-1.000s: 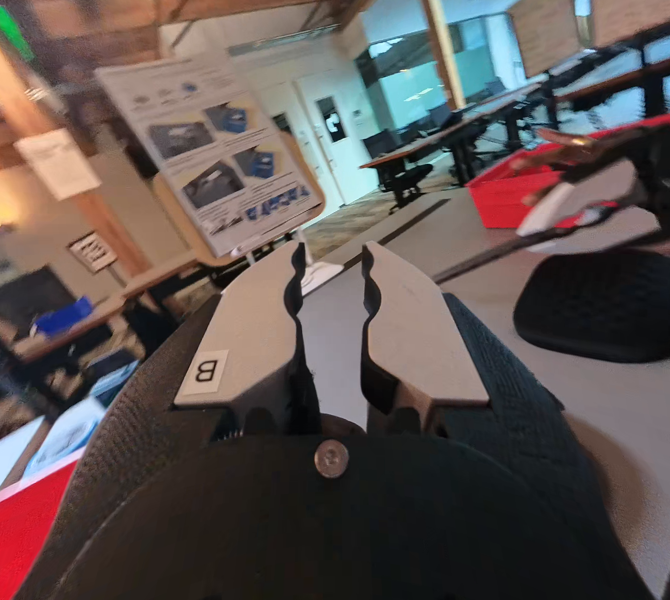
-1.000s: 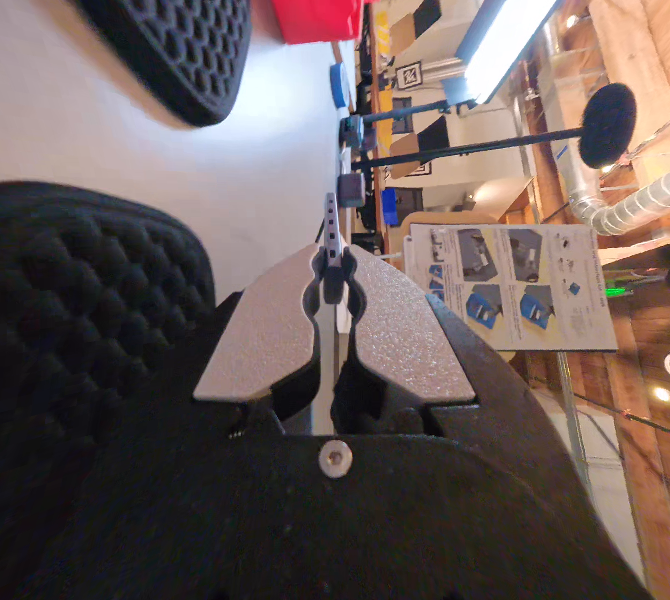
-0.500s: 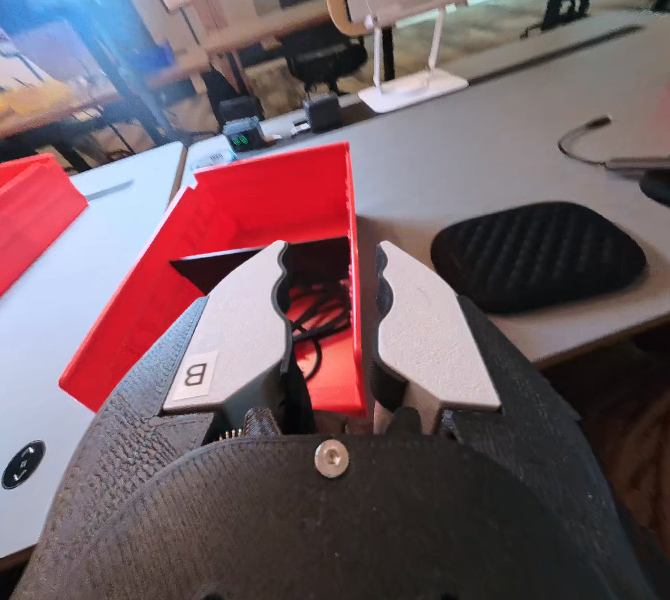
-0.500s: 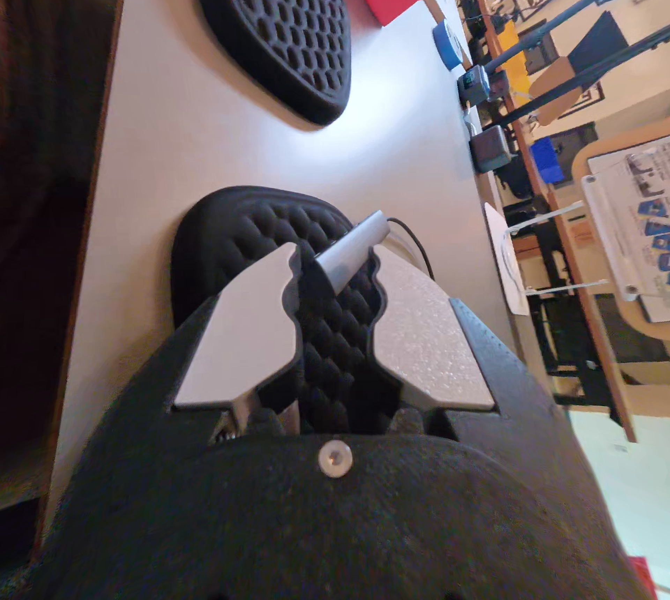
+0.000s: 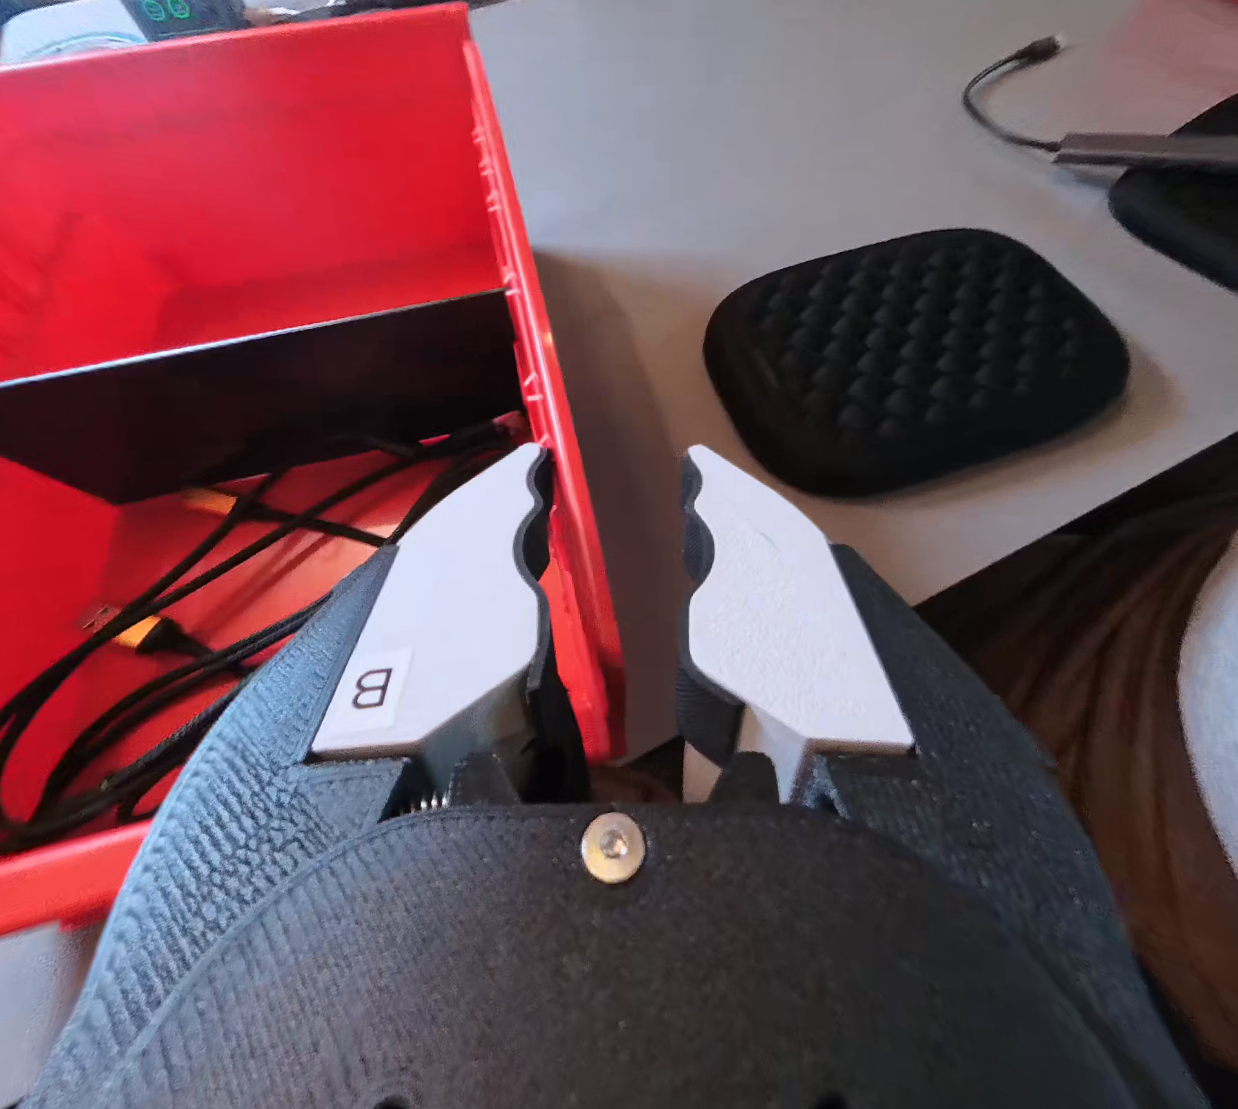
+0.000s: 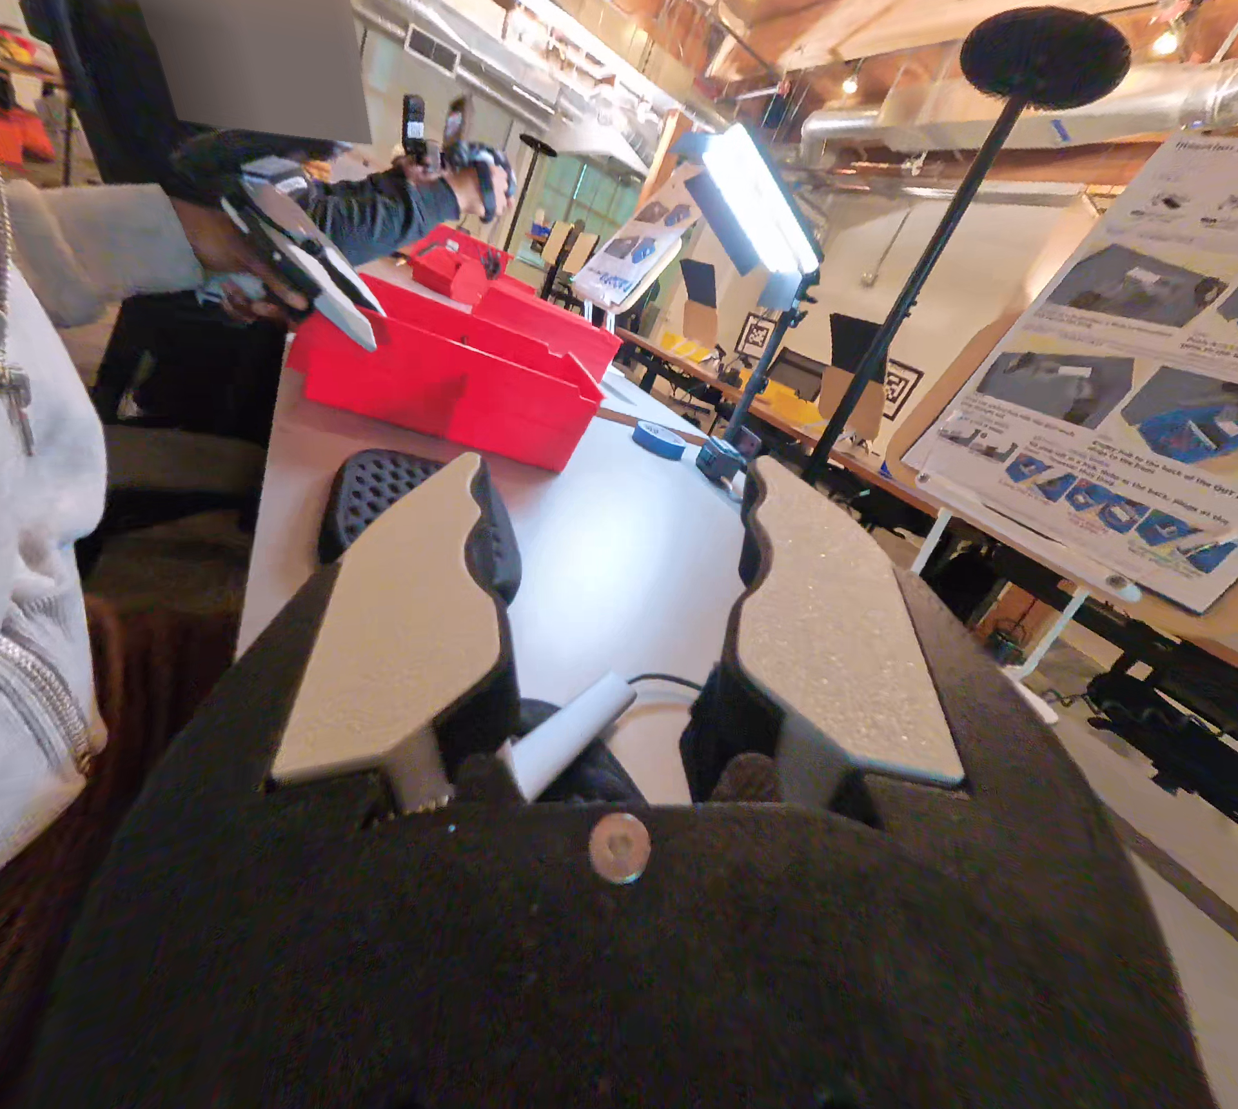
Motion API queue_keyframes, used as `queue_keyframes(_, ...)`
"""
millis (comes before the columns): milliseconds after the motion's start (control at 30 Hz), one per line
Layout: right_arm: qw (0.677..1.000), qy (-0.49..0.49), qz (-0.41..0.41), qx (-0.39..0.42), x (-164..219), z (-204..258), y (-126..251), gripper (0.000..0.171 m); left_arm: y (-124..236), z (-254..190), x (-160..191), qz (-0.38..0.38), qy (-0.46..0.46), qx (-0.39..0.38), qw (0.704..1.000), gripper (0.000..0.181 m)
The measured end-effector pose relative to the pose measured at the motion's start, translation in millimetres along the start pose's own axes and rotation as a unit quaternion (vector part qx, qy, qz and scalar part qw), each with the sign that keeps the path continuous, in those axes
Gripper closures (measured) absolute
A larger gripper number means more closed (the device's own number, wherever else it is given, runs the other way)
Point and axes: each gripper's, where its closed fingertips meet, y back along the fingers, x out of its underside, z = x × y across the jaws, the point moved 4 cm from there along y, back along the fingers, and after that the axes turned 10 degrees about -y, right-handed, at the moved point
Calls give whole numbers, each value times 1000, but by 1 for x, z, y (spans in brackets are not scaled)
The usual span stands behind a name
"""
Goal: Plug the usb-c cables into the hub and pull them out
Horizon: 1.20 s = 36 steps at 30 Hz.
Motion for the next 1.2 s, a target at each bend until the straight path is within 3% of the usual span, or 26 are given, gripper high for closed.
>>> queue_keyframes(267,999,-22,-43,-5,-12,2,-3,101,-14,-19,-15,-27,-2,44,999,137)
queue_keyframes(433,997,-47,-64,9,-8,-6,2,103,17,-1,-33,-89,2,16,996,137)
queue_keyframes(533,996,-60,-68,13,-1,-10,3,104,32,36,-14,15,-1,-51,999,137)
queue_keyframes(600,997,-52,-62,14,2,-9,3,104,31,55,0,105,-14,-52,993,138)
queue_keyframes(833,998,-32,-61,17,-2,-8,1,106,-18,103,33,322,-90,-29,942,142)
queue_keyframes(933,998,-21,-61,16,-6,-10,0,107,-36,103,49,367,-94,27,925,142)
queue_keyframes(1067,998,-2,-56,28,-13,-16,-2,108,-48,109,56,390,-121,48,912,142)
queue_keyframes(1200,997,35,-55,31,-25,-14,-7,110,-54,108,57,404,-144,87,899,155)
